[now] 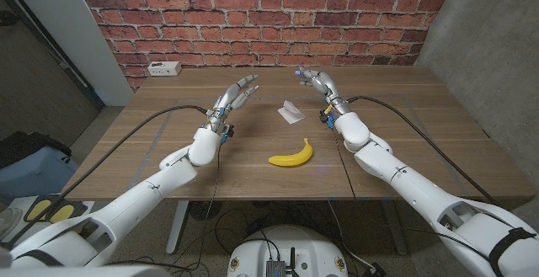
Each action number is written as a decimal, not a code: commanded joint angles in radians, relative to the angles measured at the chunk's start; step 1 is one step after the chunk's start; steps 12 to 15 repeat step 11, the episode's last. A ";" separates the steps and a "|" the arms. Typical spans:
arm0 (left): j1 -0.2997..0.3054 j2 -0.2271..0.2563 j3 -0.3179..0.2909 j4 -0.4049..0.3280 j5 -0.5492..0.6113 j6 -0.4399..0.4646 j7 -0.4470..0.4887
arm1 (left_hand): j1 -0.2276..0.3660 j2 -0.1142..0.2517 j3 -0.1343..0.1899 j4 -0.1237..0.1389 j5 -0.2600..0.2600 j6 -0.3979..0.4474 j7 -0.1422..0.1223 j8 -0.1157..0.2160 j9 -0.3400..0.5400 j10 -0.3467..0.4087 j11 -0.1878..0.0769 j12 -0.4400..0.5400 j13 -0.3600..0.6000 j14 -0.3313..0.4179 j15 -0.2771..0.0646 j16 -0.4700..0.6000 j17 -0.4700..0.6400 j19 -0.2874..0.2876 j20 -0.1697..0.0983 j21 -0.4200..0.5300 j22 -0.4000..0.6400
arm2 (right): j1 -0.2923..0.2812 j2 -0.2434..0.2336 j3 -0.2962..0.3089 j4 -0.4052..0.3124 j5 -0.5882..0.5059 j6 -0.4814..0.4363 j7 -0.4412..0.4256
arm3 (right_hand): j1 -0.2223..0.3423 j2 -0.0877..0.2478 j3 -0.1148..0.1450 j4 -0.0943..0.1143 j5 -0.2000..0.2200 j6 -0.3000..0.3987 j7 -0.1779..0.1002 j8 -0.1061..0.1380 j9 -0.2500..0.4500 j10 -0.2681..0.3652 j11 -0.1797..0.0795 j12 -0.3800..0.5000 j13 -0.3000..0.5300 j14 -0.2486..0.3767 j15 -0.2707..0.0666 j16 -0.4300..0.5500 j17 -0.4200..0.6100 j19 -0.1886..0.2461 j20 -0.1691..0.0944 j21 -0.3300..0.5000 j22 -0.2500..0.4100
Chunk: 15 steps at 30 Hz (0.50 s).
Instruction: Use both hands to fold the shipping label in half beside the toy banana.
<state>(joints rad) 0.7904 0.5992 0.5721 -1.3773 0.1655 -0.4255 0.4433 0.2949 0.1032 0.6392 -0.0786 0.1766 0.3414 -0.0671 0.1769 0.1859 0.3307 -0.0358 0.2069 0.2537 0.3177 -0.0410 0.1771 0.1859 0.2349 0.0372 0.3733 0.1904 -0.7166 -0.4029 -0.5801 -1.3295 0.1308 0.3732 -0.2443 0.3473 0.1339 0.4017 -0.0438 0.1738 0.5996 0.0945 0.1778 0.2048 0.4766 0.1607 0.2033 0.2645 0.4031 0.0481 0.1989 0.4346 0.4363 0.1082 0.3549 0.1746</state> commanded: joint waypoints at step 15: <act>-0.022 0.003 -0.070 0.157 -0.217 -0.152 -0.221 | -0.022 -0.002 -0.008 0.003 -0.004 -0.019 0.002 0.000 0.000 -0.019 0.001 -0.006 -0.008 -0.021 0.001 -0.001 -0.003 -0.018 -0.013 -0.010 0.002 | -0.225 0.016 0.125 -0.209 -0.045 0.014 -0.288 | -0.011 -0.013 -0.004 -0.003 0.003 0.014 0.003 0.017 0.000 0.028 0.005 0.015 -0.002 0.033 0.013 0.009 -0.014 0.028 0.015 0.000 0.003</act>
